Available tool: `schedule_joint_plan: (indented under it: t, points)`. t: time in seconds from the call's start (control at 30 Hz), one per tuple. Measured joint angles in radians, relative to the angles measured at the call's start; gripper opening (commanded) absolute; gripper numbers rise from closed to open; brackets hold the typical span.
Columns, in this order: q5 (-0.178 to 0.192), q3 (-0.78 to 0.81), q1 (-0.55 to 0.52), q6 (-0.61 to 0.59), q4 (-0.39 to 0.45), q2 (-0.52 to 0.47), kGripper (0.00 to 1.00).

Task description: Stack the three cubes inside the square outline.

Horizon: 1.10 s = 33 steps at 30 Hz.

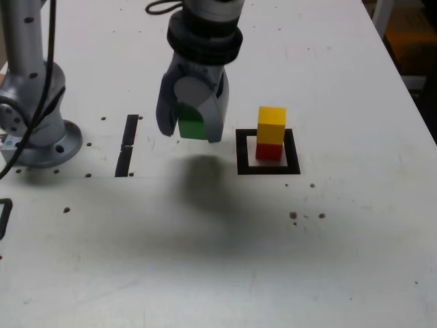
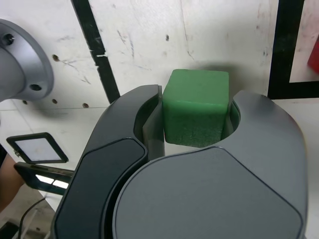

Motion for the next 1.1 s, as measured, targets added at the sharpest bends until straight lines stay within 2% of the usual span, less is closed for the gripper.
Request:
schedule_joint_plan:
  t: [0.13,0.37,0.43,0.6,0.67,1.1]
  points:
    - [0.047,-0.128,0.016,-0.022,0.112,-0.02,0.22]
    - [0.069,-0.331,0.022,-0.034,0.223,0.029,0.22]
    - [0.07,-0.418,0.022,-0.035,0.286,0.083,0.22]
    - [0.066,-0.58,0.023,-0.035,0.331,0.175,0.22]
    - [0.063,-0.635,0.023,-0.035,0.325,0.195,0.22]
    - [0.046,-0.672,0.023,-0.032,0.328,0.237,0.22]
